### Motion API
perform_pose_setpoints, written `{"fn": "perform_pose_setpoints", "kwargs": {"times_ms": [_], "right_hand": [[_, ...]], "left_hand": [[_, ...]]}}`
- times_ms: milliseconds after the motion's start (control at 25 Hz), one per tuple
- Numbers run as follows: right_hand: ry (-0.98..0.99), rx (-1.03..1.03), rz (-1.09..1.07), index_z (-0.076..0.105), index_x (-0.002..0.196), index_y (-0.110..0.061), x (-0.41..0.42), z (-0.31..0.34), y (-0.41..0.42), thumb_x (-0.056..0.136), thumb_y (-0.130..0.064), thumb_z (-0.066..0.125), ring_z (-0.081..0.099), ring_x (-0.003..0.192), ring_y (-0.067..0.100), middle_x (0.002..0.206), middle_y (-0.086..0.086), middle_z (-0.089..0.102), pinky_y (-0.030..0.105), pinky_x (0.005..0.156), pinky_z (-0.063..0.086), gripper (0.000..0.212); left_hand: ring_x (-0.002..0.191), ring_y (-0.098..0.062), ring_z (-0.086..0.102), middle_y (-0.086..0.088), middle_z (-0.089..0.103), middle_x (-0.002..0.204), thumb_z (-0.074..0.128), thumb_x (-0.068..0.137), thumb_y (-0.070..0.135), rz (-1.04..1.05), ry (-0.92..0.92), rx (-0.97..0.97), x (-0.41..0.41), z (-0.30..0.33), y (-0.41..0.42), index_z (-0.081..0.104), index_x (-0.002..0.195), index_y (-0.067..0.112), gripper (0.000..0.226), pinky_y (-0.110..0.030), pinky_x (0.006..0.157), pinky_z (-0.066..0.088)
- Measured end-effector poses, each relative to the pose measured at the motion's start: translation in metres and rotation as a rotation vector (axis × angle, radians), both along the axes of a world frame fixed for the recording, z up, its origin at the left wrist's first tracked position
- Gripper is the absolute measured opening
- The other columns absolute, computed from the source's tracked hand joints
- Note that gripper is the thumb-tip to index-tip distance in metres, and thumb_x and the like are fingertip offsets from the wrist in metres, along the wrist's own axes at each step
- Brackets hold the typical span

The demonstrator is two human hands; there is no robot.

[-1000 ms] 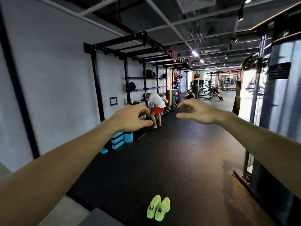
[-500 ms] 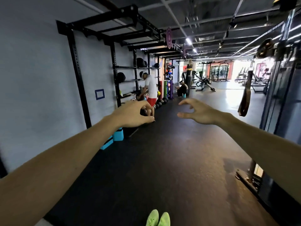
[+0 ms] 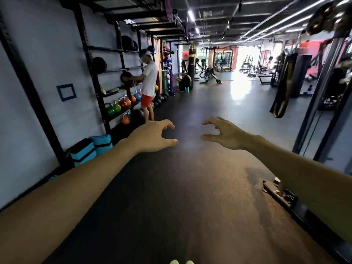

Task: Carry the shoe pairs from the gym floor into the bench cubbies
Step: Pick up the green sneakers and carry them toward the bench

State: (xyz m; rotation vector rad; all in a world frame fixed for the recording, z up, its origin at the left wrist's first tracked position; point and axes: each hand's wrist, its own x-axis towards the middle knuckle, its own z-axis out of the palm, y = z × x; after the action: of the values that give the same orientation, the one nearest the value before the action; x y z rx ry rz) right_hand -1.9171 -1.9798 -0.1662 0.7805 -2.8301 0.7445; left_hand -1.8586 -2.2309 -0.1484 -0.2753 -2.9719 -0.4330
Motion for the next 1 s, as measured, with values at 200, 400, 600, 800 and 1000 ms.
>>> {"fn": "perform_pose_setpoints", "kwargs": {"times_ms": [200, 400, 600, 800, 1000], "right_hand": [[-0.018, 0.072, -0.046, 0.042, 0.136, -0.023, -0.090, -0.098, -0.030, 0.087, -0.045, 0.062, 0.040, 0.129, 0.026, 0.141, 0.003, 0.044, 0.039, 0.106, 0.035, 0.057], [-0.191, 0.182, -0.087, 0.036, 0.139, -0.030, -0.138, -0.247, -0.050, 0.087, -0.049, 0.058, 0.035, 0.131, 0.028, 0.145, 0.001, 0.038, 0.044, 0.101, 0.039, 0.059], [-0.306, 0.224, -0.080, 0.032, 0.143, -0.028, -0.157, -0.426, -0.072, 0.087, -0.053, 0.054, 0.033, 0.133, 0.030, 0.148, 0.002, 0.035, 0.048, 0.103, 0.037, 0.065], [-0.441, 0.197, -0.100, 0.033, 0.141, -0.027, -0.134, -0.614, -0.082, 0.089, -0.053, 0.054, 0.035, 0.130, 0.030, 0.146, 0.002, 0.037, 0.046, 0.100, 0.035, 0.062], [-0.601, 0.207, -0.102, 0.036, 0.138, -0.029, -0.072, -0.797, -0.093, 0.089, -0.052, 0.052, 0.037, 0.130, 0.027, 0.145, 0.001, 0.039, 0.046, 0.101, 0.035, 0.056]], "left_hand": [[0.126, -0.017, 0.048, 0.004, 0.047, 0.139, 0.065, 0.083, 0.052, -0.050, -0.096, 0.030, -0.097, -0.081, -0.005, 0.045, 0.134, 0.034, 0.058, -0.037, 0.095, 0.043], [0.123, -0.018, 0.048, 0.004, 0.046, 0.138, 0.068, 0.080, 0.051, -0.046, -0.250, 0.040, -0.159, -0.226, -0.006, 0.043, 0.132, 0.037, 0.059, -0.037, 0.093, 0.045], [0.124, -0.016, 0.047, 0.006, 0.044, 0.138, 0.068, 0.079, 0.052, -0.036, -0.406, 0.085, -0.180, -0.407, -0.014, 0.041, 0.132, 0.039, 0.061, -0.037, 0.093, 0.045], [0.121, -0.016, 0.047, 0.009, 0.044, 0.136, 0.067, 0.077, 0.057, -0.023, -0.542, 0.100, -0.159, -0.597, -0.024, 0.039, 0.132, 0.042, 0.064, -0.041, 0.093, 0.046], [0.121, -0.017, 0.048, 0.007, 0.047, 0.134, 0.067, 0.076, 0.057, -0.005, -0.678, 0.134, -0.106, -0.780, -0.024, 0.042, 0.132, 0.039, 0.064, -0.044, 0.094, 0.047]]}}
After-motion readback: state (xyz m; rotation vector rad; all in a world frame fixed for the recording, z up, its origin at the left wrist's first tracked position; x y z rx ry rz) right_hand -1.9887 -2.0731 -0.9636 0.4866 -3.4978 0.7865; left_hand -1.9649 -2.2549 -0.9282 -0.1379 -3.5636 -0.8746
